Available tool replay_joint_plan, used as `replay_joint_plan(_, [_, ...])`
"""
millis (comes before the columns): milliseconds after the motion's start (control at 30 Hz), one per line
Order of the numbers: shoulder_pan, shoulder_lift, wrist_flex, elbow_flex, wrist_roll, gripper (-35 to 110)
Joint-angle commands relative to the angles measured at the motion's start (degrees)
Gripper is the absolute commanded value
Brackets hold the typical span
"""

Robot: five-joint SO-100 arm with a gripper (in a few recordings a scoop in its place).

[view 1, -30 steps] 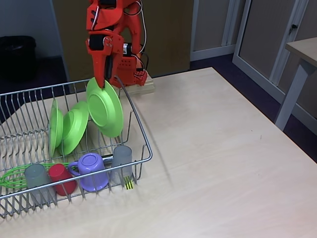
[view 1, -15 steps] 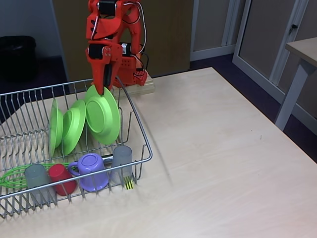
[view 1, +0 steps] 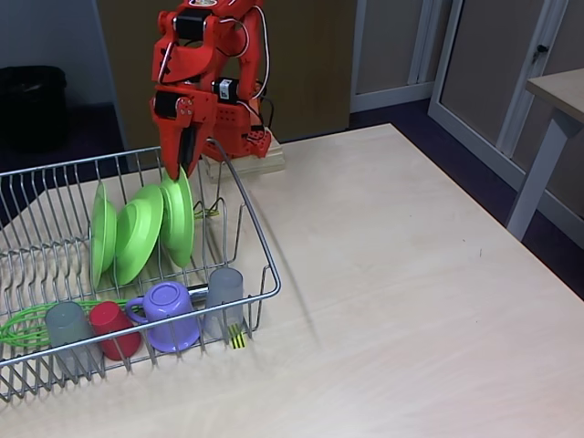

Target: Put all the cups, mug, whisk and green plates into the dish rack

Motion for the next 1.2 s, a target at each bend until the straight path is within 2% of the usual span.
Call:
replay_joint_plan(0, [1.3, 4.6, -0.2, 2.8, 0.5, 0])
replay_joint_plan(167, [1.1, 5.7, -1.1, 4.7, -1.3, 1])
replay_joint_plan(467, [0.4, 5.0, 1.2, 3.7, -6.9, 17])
replay_joint_plan(667, [-0.4, 4.7, 3.2, 0.8, -7.3, 19])
replay_joint_plan(967, [-6.7, 9.5, 8.4, -4.9, -7.0, 19])
replay_joint_plan(1167, [-17.0, 14.7, 8.7, -2.6, -7.7, 22])
